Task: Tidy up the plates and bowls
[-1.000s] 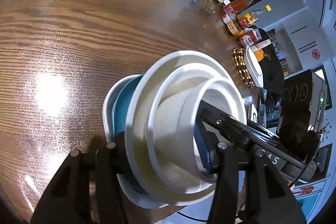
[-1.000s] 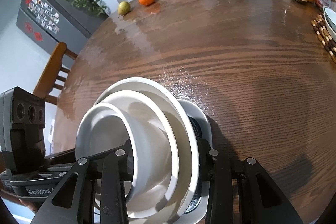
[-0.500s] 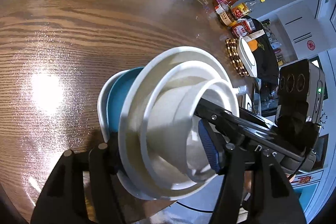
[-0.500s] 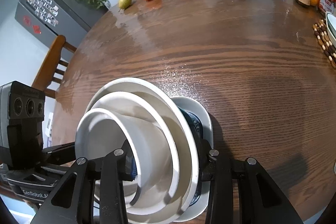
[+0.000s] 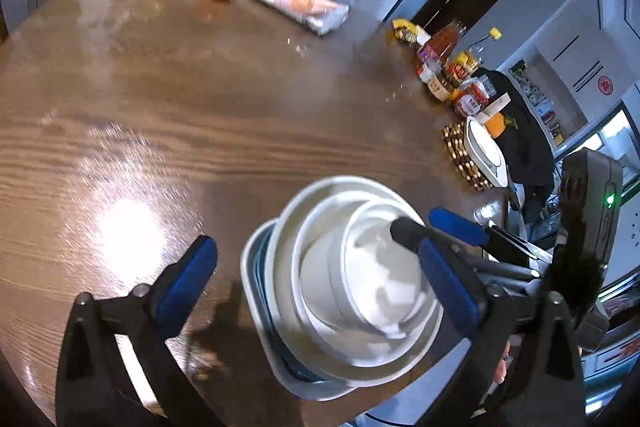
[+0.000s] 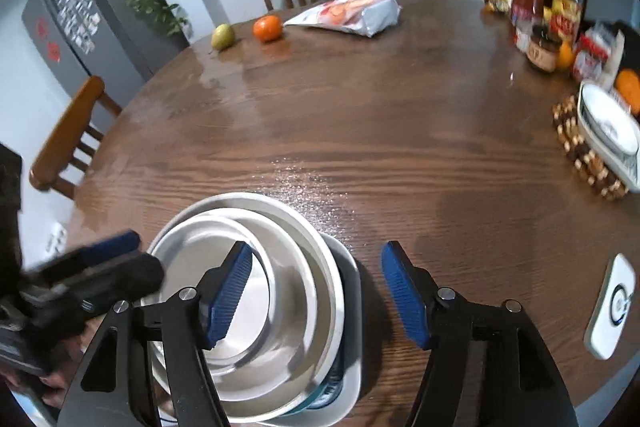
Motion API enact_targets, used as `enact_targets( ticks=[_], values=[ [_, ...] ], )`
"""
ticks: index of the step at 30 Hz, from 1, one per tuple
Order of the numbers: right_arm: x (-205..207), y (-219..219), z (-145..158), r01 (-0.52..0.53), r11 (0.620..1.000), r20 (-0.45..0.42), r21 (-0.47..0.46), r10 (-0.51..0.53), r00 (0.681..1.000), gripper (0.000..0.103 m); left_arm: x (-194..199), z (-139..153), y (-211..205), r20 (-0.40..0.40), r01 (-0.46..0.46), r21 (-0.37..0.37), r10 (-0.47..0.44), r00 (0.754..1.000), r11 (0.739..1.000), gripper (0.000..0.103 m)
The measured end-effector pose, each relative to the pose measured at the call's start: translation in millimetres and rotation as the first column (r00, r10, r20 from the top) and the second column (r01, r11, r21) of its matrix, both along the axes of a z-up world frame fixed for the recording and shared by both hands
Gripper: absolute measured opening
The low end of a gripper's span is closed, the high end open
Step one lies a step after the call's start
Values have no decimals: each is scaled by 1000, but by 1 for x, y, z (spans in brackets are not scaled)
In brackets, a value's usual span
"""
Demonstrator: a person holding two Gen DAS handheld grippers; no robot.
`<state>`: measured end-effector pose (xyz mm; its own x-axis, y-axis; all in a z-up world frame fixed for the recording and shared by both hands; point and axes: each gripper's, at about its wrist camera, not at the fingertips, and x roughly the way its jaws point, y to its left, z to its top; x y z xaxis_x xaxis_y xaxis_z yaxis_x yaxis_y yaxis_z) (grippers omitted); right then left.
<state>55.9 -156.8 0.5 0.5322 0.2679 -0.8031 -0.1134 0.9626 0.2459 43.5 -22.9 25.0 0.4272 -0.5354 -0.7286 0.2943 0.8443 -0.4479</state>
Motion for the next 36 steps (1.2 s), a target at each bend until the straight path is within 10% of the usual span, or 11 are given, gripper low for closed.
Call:
enact_targets(
  ticks=[16, 36],
  values=[
    [-37, 8, 23, 12, 997, 213, -82, 5, 977, 74, -51, 17, 11, 341, -30, 187, -36, 940, 982, 102],
    [-92, 4, 5, 56, 995, 345, -88, -23, 938, 84, -74, -18, 20, 311, -59, 224, -14, 950, 973, 102]
  ],
)
